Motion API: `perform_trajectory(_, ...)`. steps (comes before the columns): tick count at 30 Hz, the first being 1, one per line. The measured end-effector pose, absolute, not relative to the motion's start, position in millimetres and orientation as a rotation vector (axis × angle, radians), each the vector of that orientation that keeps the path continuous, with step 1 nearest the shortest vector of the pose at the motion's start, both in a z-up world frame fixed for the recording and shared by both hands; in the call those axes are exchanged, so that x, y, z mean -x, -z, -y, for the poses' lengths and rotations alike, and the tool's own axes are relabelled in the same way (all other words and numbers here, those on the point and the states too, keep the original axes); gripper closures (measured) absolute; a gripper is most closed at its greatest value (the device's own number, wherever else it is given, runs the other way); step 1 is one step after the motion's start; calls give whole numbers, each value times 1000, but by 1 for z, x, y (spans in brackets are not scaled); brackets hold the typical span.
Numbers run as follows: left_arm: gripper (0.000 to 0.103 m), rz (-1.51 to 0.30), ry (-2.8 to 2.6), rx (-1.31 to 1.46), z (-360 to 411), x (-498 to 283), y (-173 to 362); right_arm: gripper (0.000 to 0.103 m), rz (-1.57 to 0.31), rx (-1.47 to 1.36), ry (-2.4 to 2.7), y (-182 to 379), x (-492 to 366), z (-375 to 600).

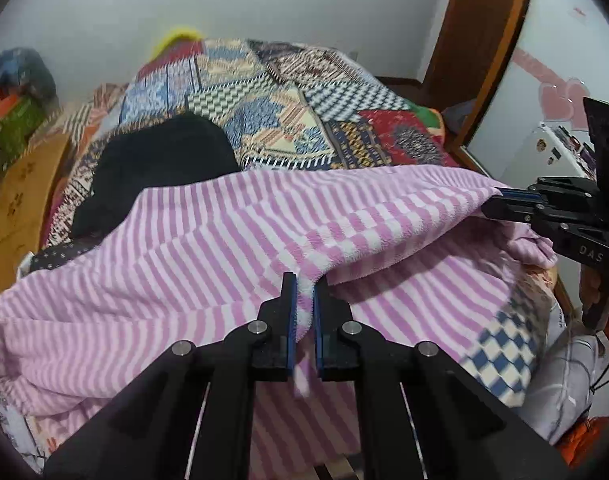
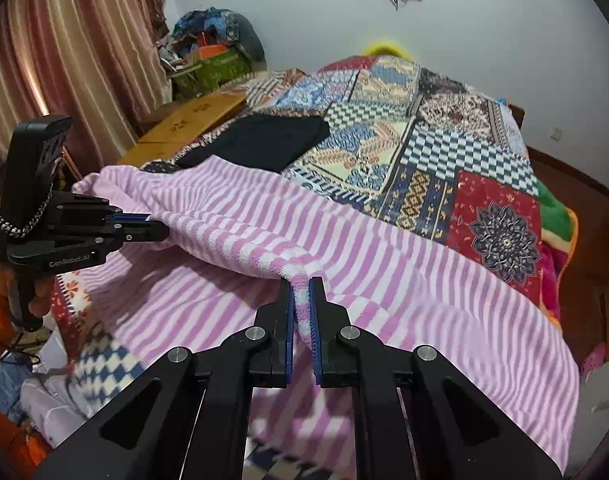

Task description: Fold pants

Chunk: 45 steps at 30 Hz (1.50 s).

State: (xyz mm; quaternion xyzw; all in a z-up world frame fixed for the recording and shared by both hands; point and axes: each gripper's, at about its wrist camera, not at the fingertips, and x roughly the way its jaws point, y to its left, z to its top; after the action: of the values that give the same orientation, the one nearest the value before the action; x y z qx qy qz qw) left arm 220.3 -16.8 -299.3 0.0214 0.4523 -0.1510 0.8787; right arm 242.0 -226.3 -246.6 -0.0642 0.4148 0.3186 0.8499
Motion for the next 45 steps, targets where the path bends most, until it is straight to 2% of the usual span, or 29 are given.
perform_trajectory(8, 97, -935, 317, -29, 17, -181, 287, 97, -843, 170, -687, 233, -208, 230)
perform_trajectory(27, 95, -1054, 320, 19, 18, -146, 333, 95, -991, 135, -712, 274, -194, 227)
perform_trajectory(28, 90, -1054, 320, 26, 17, -145, 332, 95, -997, 132, -709, 274, -194, 228)
perform_trajectory(30, 69, -1058, 322, 48, 12, -143, 330, 93, -1014, 123, -708, 273, -195, 228)
perform_trajectory(31, 44, -1058, 315, 49, 10, -142, 327, 91, -1019, 117, -706, 271, -195, 230)
perform_trajectory(32, 34, -1033, 290, 45, 5, -137, 322, 91, -1018, 115, -703, 268, -195, 230)
perform_trajectory(35, 34, -975, 242, 46, -11, -129, 310, 85, -993, 145, -691, 257, -192, 227)
perform_trajectory(37, 34, -957, 200, 74, -30, -125, 304, 74, -962, 154, -706, 243, -191, 223)
perform_trajectory(39, 34, -936, 150, 102, -51, -121, 298, 68, -926, 161, -723, 229, -191, 215)
perform_trajectory(45, 34, -876, -37, 181, -130, -107, 292, 61, -832, 187, -796, 200, -196, 171)
